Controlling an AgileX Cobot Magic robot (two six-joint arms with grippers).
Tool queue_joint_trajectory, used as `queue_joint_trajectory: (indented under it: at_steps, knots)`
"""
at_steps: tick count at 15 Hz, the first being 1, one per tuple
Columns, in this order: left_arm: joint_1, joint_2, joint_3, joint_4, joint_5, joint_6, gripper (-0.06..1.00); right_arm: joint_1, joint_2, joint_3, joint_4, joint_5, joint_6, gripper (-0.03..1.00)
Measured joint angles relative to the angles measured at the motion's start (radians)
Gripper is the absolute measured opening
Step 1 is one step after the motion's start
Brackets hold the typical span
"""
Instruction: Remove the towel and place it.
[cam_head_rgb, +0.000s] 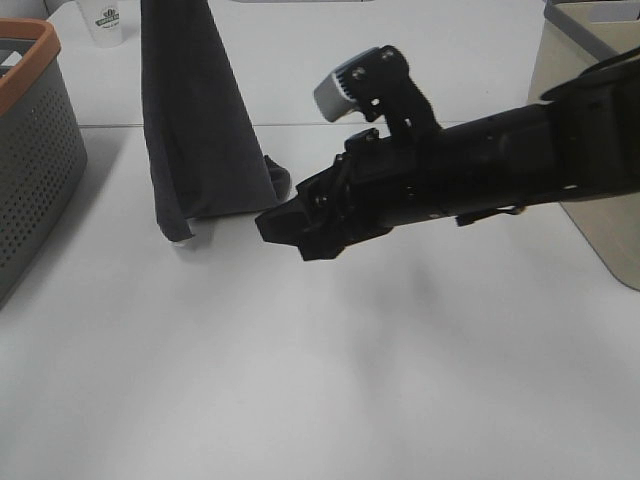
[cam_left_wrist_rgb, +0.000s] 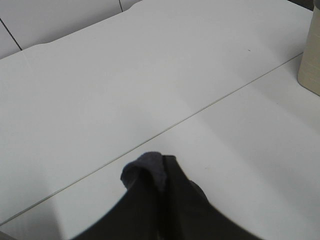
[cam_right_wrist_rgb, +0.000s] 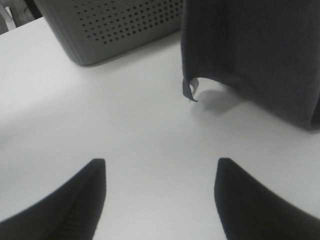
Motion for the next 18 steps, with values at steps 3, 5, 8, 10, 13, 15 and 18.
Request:
queue_joint_trajectory:
  at_steps: [3,5,8,10,13,15,18]
  knots:
    - [0.0,0.0,0.0,-0.004,0.006,0.0,0.0,0.066,0.155,-0.155,0.002,-0.1,0.089,0.63]
    - [0.0,0.0,0.0,-0.011,0.023,0.0,0.0,0.115,0.261,-0.263,0.002,-0.114,0.069,0.63]
    - [0.0,0.0,0.0,-0.011,0.043,0.0,0.0,0.128,0.359,-0.352,0.003,-0.124,0.106,0.63]
    - [0.0,0.0,0.0,-0.011,0.043,0.0,0.0,0.128,0.409,-0.41,0.006,-0.127,0.129,0.63]
    - [0.0,0.0,0.0,-0.011,0.043,0.0,0.0,0.147,0.481,-0.491,0.009,-0.139,0.141,0.63]
    - [0.0,0.0,0.0,-0.011,0.043,0.0,0.0,0.161,0.517,-0.527,0.009,-0.156,0.154,0.63]
    - [0.0,0.0,0.0,-0.015,0.043,0.0,0.0,0.187,0.593,-0.624,0.009,-0.185,0.245,0.63]
